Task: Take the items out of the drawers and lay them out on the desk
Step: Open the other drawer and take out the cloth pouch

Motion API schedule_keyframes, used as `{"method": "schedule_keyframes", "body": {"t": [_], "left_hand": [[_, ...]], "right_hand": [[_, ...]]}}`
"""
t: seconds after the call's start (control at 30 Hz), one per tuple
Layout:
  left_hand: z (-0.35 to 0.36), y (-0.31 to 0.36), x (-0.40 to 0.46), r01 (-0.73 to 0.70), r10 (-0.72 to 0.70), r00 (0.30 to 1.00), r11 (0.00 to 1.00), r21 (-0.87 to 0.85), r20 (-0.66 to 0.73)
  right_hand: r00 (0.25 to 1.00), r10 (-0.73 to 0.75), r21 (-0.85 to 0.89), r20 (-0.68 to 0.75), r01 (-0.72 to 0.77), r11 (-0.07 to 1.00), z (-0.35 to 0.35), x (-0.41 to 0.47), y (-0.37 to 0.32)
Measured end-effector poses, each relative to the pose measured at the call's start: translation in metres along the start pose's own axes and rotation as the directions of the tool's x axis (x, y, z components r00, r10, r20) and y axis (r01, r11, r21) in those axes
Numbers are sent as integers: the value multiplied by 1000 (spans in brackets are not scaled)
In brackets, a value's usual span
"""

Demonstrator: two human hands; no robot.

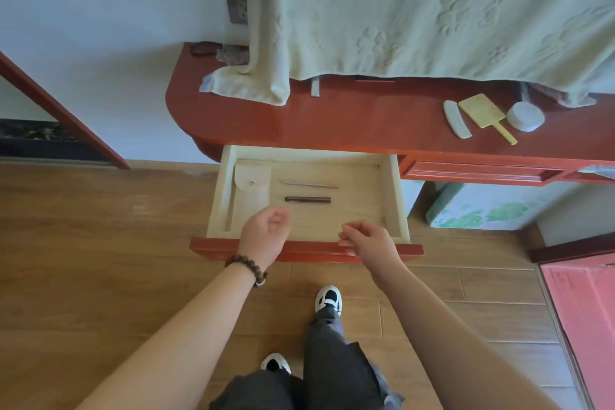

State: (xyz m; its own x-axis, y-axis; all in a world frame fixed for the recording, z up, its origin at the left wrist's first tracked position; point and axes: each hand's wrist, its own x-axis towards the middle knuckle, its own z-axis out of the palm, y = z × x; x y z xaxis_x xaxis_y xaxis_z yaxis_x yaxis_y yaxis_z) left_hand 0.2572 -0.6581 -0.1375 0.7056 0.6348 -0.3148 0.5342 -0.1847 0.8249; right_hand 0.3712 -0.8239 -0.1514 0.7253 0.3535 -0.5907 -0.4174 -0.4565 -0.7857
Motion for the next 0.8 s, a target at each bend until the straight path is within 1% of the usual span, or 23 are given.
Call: {"method": "schedule_keyframes", "body": {"t": [0.07,0.13,0.23,0.37,0.47,0.53,0.67,0.73,0.8], "left_hand": [[10,0,24,-55,55,998,992,116,2],[23,-4,48,-81,75,997,964,255,36],[40,-11,77,-68,32,995,904,422,93],[61,-24,103,-29,-61,987,841,541,148],[72,-34,115,-6,-124,978,790,614,169],[75,-39,120,-30,-140,971,736,676,196],[79,-44,129,-124,-109,961,653,747,254],[80,-45,133,-176,-83,953,629,758,290],[79,-45,137,-211,-65,946,616,759,316]], "right_hand": [[998,-66,-141,-23,62,988,-5,22,-10],[992,-124,-289,-26,111,951,-10,46,-17],[986,-163,-431,39,164,887,-14,83,-22],[962,-207,-631,179,274,726,-5,130,-17],[947,-206,-700,246,321,638,3,153,-13],[940,-213,-730,266,341,592,8,163,-11],[924,-218,-758,315,384,527,20,175,-7],[909,-209,-782,359,416,465,27,179,-5],[910,-199,-796,364,415,440,33,183,-4]]}}
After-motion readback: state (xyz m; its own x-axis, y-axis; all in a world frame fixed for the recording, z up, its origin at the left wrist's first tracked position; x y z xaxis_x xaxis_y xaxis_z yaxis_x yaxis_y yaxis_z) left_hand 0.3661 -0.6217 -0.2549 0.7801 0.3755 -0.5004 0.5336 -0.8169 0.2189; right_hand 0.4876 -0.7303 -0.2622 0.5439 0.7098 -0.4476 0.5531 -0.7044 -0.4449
